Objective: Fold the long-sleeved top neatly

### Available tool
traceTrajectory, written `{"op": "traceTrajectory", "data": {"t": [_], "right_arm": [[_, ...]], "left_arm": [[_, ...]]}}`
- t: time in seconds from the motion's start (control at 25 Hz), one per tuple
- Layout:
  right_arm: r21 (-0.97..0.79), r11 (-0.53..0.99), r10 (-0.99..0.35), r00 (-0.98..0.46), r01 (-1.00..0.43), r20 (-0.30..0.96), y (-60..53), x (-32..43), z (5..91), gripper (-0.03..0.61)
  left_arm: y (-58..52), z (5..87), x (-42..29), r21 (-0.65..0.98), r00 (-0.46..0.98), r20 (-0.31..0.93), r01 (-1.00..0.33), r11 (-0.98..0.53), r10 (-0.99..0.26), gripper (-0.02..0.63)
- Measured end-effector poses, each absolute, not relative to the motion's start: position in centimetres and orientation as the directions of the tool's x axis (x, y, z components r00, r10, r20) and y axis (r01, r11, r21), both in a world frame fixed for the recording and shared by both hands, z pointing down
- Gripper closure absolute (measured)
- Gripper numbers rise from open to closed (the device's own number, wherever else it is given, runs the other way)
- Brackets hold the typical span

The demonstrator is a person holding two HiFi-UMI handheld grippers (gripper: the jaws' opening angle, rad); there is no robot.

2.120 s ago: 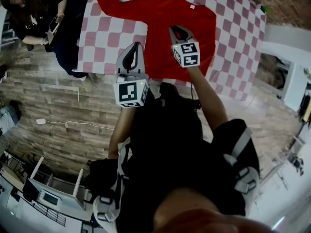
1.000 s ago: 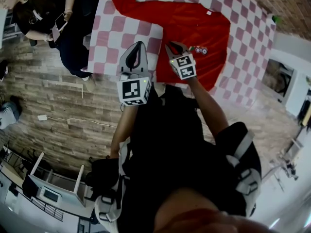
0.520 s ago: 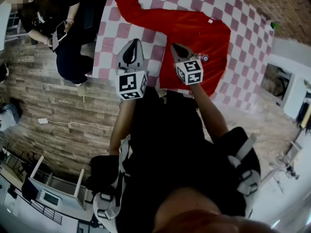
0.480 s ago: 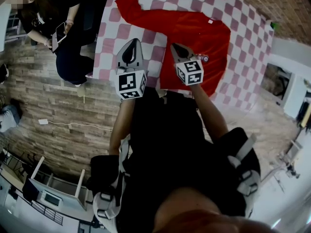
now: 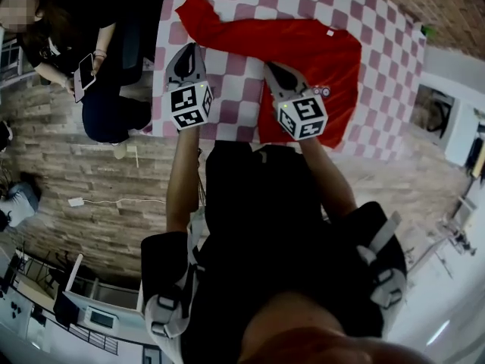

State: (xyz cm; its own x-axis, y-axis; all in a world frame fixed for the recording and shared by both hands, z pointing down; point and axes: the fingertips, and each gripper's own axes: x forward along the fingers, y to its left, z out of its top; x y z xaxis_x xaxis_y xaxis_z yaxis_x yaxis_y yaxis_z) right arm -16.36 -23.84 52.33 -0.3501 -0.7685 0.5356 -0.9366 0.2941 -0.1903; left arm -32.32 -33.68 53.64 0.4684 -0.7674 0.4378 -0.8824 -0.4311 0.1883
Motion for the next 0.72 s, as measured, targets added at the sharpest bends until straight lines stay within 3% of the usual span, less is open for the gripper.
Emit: {"op": "traceTrajectory", "data": {"t": [0.16,0.24,0.32,0.72], "right_arm": [[-0.193,0.280,-0.775,-0.340,-0.940,0.532,-24.7,-16.9,51.7,0.569],[-0.190,0.273,-0.779,-0.332,-0.943,0.532,-25.1,-17.1,51.6,0.569],[-0.186,0.270,-0.778,-0.327,-0.945,0.536,-25.4,-17.3,51.8,0.569],[-0.173,0.221,-0.766,-0.281,-0.960,0.579,-25.3,-16.8,53.5,0.569]], "left_arm": [[-38.3,57.0,-33.4,0.186,0.452,0.496,-0.889,-0.418,-0.741,0.591],[-40.5,59.1,-33.6,0.185,0.448,0.533,-0.890,-0.418,-0.718,0.520],[-42.4,61.2,-33.9,0.186,0.436,0.571,-0.894,-0.408,-0.695,0.500],[-47.3,70.1,-34.6,0.220,0.400,0.724,-0.906,-0.362,-0.562,0.489]]}}
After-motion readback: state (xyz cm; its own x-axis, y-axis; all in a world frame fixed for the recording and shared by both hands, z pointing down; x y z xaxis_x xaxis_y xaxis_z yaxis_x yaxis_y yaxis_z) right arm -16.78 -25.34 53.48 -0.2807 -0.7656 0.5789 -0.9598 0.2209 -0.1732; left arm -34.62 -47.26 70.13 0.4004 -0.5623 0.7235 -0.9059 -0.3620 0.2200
